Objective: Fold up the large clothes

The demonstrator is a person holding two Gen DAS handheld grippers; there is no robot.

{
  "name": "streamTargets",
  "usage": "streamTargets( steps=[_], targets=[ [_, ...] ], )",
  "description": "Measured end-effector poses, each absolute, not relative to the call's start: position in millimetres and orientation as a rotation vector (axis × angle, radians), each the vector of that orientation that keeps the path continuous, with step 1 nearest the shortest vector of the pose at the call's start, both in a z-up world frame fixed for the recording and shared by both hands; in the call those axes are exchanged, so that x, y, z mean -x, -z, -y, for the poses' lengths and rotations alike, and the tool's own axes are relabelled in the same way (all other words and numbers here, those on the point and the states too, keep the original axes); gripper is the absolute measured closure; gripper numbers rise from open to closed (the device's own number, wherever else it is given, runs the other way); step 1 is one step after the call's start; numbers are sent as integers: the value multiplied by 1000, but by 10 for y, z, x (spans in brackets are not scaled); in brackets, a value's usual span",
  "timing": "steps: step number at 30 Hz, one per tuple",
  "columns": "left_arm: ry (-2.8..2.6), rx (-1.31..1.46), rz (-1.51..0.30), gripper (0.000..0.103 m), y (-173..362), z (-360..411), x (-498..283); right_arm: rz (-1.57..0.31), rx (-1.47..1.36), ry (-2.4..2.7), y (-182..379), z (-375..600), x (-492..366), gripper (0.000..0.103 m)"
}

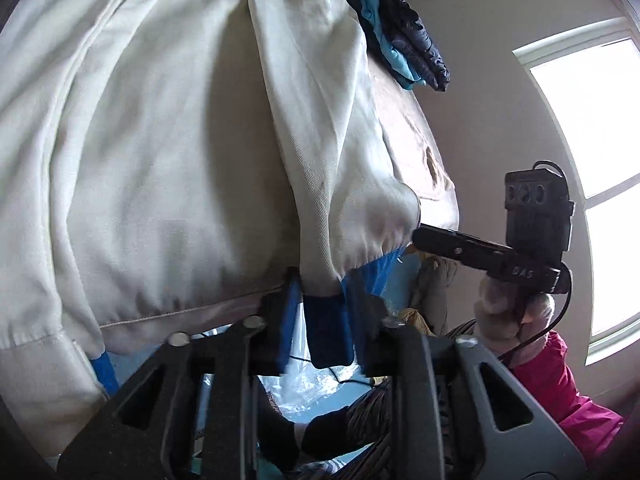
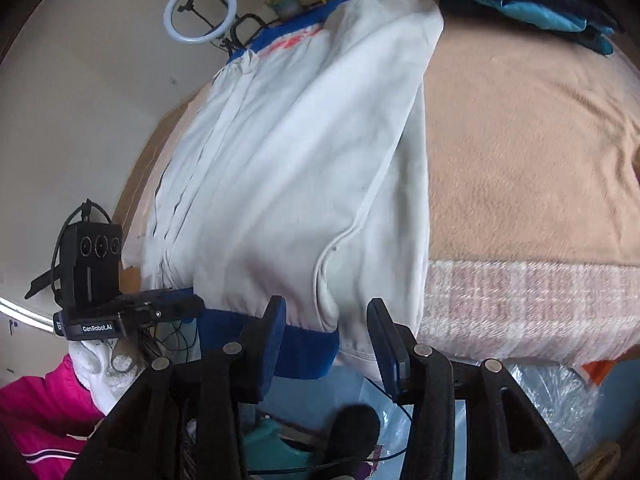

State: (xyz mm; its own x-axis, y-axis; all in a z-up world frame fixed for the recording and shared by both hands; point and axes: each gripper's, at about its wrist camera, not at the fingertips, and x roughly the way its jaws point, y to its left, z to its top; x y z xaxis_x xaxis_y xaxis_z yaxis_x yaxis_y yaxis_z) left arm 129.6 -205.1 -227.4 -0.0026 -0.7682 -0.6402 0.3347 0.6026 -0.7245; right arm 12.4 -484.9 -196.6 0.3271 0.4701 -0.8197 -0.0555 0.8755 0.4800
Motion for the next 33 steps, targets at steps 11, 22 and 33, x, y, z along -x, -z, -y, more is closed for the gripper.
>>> streamTargets(
  steps=[11, 22, 33],
  targets=[
    [1005, 363, -1255, 93, 2080, 2325, -1132, -1153, -362, -347, 1630, 4946, 88, 101],
    [942, 259, -1298, 94, 2292, 2376, -1146, -1312, -325, -300, 2113, 4852, -139, 101],
    [913, 188, -1205, 92, 2002, 2087, -969, -1212, -176, -269, 1658, 4764, 5, 74]
  ],
)
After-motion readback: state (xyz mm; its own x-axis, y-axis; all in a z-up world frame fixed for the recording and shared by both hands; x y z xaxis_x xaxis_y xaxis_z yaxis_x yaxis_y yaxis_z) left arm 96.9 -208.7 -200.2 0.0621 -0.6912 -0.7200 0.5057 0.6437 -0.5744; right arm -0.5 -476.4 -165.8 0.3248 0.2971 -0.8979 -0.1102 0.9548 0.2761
